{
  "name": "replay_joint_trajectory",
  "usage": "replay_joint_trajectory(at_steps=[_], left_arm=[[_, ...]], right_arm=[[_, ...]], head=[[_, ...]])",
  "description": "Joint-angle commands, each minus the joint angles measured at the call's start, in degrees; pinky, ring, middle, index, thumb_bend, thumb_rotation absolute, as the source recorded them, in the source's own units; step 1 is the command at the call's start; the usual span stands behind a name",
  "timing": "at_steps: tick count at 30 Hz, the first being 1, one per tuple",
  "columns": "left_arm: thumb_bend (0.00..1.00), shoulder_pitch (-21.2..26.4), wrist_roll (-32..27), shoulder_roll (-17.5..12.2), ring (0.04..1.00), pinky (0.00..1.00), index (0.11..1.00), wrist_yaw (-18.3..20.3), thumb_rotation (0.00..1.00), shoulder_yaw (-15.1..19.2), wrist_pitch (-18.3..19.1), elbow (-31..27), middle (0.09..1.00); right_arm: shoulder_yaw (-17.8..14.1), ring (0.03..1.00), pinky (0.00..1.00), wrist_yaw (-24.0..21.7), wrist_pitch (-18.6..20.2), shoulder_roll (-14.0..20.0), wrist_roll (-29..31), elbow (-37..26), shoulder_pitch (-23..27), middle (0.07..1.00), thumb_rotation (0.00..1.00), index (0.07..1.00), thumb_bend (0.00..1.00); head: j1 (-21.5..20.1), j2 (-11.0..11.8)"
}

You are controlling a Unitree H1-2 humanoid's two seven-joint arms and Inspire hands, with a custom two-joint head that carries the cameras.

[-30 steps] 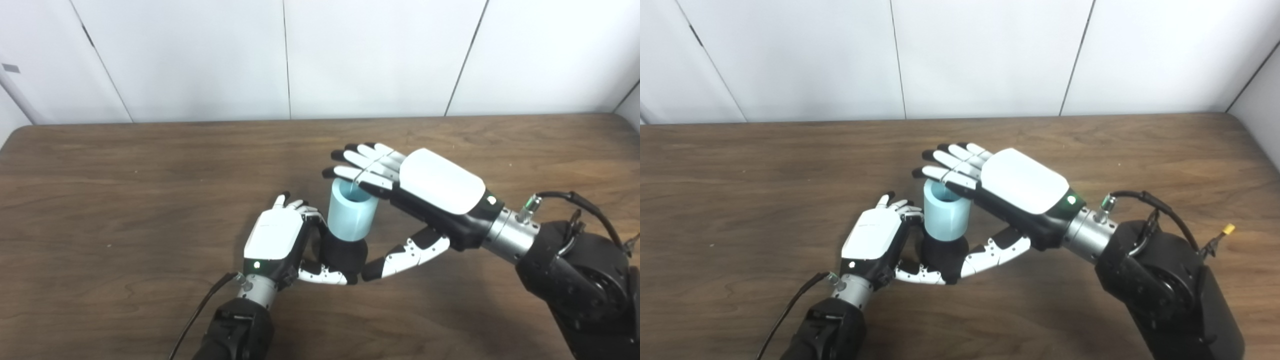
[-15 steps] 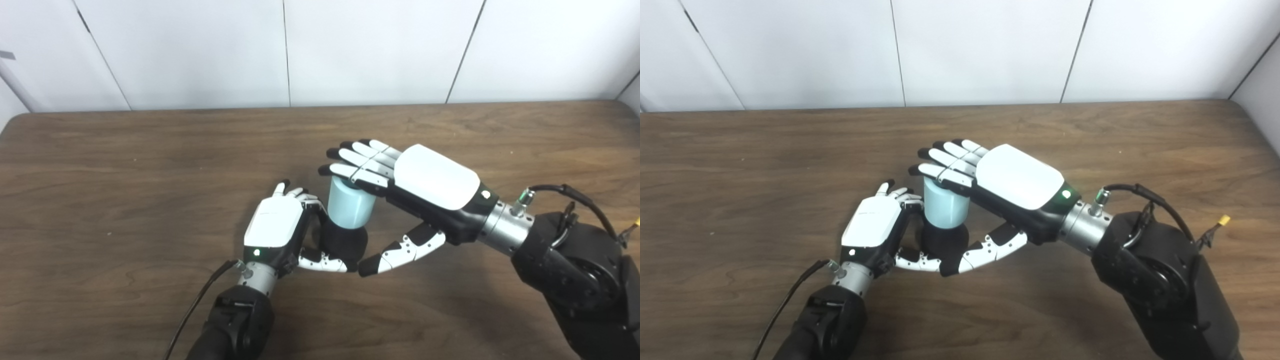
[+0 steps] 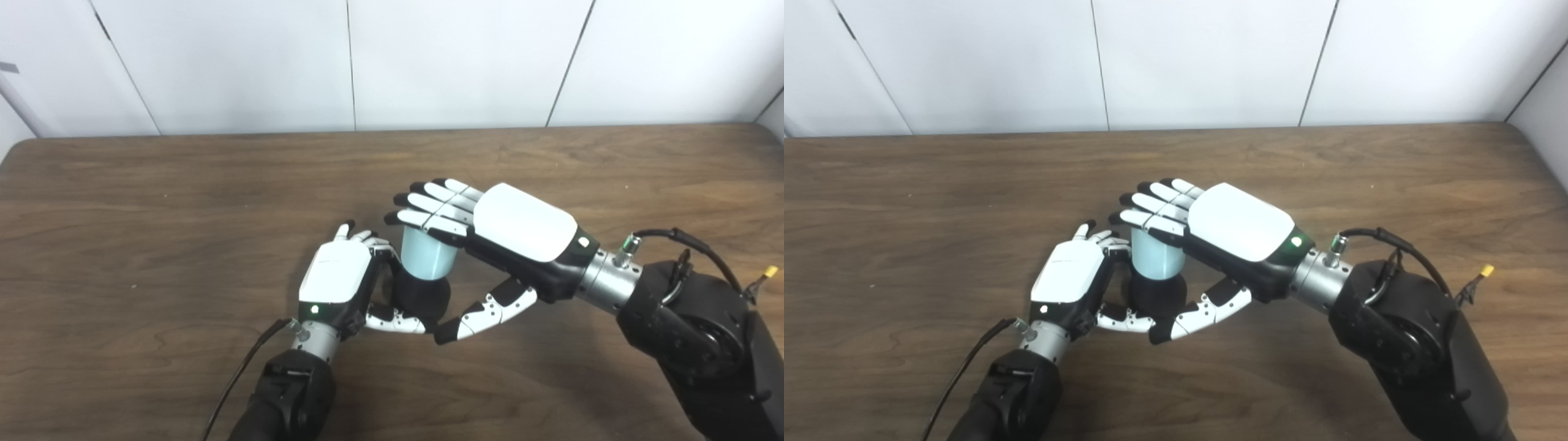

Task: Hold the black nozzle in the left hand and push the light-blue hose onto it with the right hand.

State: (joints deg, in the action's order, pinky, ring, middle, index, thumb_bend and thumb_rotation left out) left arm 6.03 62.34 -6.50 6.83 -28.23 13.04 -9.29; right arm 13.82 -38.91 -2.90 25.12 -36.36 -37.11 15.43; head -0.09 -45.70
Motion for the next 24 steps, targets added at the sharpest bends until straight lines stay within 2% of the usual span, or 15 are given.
replay_joint_trajectory(at_steps=[1, 14, 24], left_arm=[[0.52, -0.68, -0.32, 0.45, 0.873, 1.00, 0.480, 2.47, 0.05, -0.80, 0.29, -0.25, 0.746], [0.52, -0.70, -0.22, 0.40, 0.871, 1.00, 0.480, 2.20, 0.05, -0.76, -0.07, -0.31, 0.745], [0.52, -0.51, -0.28, 0.40, 0.872, 1.00, 0.480, 2.88, 0.06, -0.65, 0.10, -0.59, 0.748]], right_arm=[[0.04, 0.967, 0.97, 0.38, -0.55, 0.52, 0.88, -0.01, 0.27, 0.951, 0.86, 0.916, 0.61], [0.51, 0.924, 0.90, -0.93, 1.31, 1.59, 3.25, 0.14, -0.81, 0.917, 0.85, 0.894, 0.61], [1.44, 0.938, 0.95, 0.25, 0.29, 1.83, 2.55, 1.45, -1.73, 0.923, 0.83, 0.908, 0.61]], head=[[-0.04, -0.13], [-0.01, -0.44], [0.10, -0.82]])
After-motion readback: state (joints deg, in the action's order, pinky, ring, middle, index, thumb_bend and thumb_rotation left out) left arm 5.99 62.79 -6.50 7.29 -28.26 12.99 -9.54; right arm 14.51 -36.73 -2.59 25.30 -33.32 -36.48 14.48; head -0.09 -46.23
